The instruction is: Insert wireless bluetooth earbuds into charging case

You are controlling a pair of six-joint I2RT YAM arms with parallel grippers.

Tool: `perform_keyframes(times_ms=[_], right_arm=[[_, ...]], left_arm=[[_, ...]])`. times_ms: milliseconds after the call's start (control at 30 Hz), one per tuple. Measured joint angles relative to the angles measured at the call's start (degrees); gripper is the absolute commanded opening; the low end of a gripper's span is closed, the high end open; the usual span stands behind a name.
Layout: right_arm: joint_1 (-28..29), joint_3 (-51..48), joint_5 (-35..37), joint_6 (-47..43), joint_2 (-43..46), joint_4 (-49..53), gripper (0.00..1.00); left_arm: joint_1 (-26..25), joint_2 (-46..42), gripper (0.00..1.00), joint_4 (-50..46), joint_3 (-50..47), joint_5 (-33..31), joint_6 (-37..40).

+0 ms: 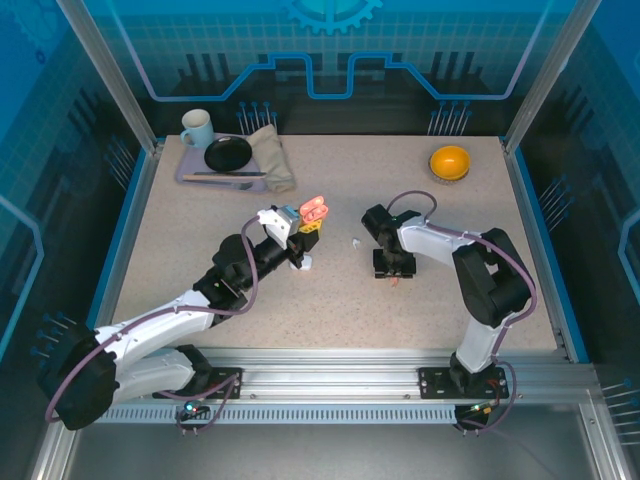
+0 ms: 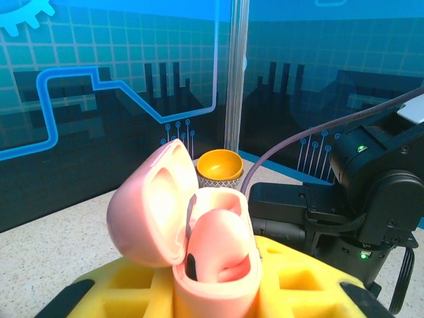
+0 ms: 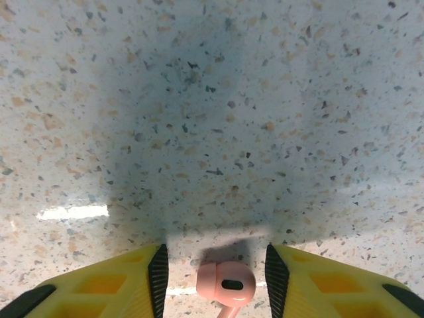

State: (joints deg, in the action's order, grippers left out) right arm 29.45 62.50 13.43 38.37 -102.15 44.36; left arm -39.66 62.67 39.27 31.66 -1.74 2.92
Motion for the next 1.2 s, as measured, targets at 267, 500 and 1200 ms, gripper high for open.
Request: perform_keyframes(times_ms=[267, 500, 1200], right_arm=[[0.0, -0.85, -0.07, 1.18, 0.0, -0.55, 0.41], [0.0, -0.96, -0.33, 2.38, 0.02, -0.9, 0.37], [0.0, -1.49, -0.13, 5.18, 0.42, -0.92, 0.32]], left_arm=[[0.0, 0.17, 0.0, 0.04, 0.0, 0.0, 0.0], [0.0, 0.22, 0.0, 0.04, 0.0, -0.17, 0.0], [0.0, 0.26, 0.0, 0.07, 0.0, -0.39, -0.02]])
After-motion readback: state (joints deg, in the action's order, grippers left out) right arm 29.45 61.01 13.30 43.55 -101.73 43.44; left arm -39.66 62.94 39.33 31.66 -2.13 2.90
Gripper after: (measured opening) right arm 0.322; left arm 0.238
